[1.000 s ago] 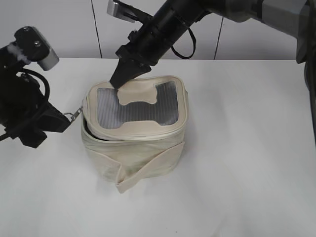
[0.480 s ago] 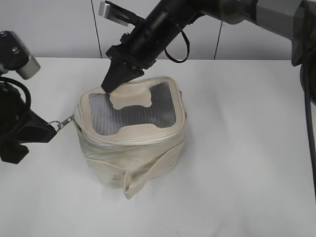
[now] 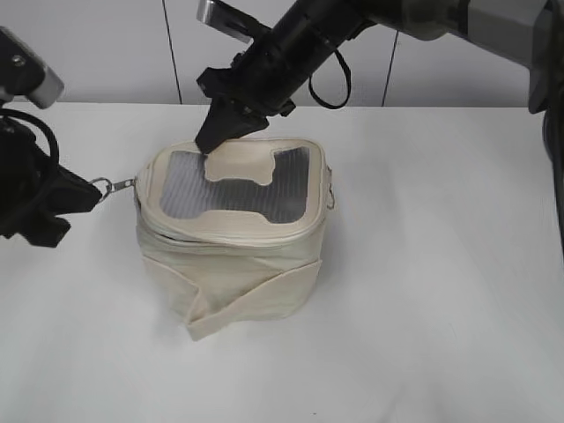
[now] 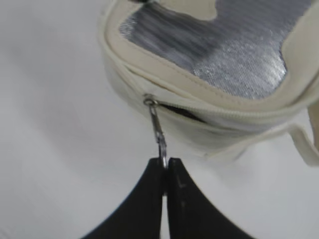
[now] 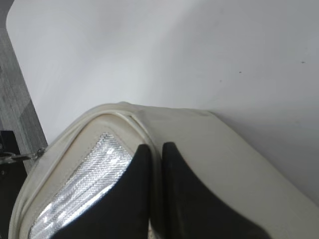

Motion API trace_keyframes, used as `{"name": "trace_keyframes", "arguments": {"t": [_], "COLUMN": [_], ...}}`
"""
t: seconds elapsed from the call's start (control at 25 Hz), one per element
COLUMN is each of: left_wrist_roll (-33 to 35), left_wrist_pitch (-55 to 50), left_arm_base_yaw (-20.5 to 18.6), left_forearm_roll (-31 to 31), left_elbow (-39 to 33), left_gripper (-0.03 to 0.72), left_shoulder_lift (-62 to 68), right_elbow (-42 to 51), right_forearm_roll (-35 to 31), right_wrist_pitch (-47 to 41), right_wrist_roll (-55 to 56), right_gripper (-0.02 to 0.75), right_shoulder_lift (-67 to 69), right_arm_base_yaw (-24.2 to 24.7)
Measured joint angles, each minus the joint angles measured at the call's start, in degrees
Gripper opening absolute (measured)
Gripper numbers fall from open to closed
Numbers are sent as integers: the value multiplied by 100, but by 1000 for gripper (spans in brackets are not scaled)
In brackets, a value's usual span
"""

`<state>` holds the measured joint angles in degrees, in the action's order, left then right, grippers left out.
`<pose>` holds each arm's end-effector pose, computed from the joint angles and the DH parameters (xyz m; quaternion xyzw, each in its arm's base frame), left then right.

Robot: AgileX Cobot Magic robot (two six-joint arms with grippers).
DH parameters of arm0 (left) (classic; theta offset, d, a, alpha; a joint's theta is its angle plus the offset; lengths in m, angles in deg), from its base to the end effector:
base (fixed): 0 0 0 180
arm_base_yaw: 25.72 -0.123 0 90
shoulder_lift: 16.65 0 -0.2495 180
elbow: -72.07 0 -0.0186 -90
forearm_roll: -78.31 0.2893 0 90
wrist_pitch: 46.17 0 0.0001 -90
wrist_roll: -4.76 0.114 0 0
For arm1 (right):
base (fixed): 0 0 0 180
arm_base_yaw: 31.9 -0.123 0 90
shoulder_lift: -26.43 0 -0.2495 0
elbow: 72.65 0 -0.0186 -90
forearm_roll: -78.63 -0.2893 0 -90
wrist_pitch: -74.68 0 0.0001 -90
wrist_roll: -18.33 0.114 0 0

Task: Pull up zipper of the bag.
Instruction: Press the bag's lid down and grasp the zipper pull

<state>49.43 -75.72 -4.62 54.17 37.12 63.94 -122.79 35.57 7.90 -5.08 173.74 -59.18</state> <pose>0.2674 -0.1279 0.1721 0.3868 0.8608 -0.0898 0.3184 0.4421 0.3085 0.1585 -0.3074 0.8736 0.3583 0.1178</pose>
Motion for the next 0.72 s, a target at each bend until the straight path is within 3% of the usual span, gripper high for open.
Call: {"name": "trace_keyframes", "arguments": {"t": [0.44,0.52,0.6,0.72], "left_wrist_roll": [-67,-69,-69,-69], "left_wrist_pitch": [-232,-263,-282,-304], "left_arm_base_yaw": [-153,-153,-153,-153], "left_forearm_roll": [8,13,25,38], "left_elbow": [730,742,742,742], "left_gripper": [-8,-8,-8,-8], "left_shoulder_lift": [1120,1120,1120,1120], "right_elbow": [-6,-6,-6,-6], "right_forearm_roll": [106,40,-60,-296], "right_wrist_pitch": [56,98,171,285], "right_wrist_roll": [-828,-1068,-1378,-1909], "right_gripper": [60,150,290,389], "right_shoulder_lift": [0,0,0,2], "right_arm_base_yaw": [145,158,184,197]}}
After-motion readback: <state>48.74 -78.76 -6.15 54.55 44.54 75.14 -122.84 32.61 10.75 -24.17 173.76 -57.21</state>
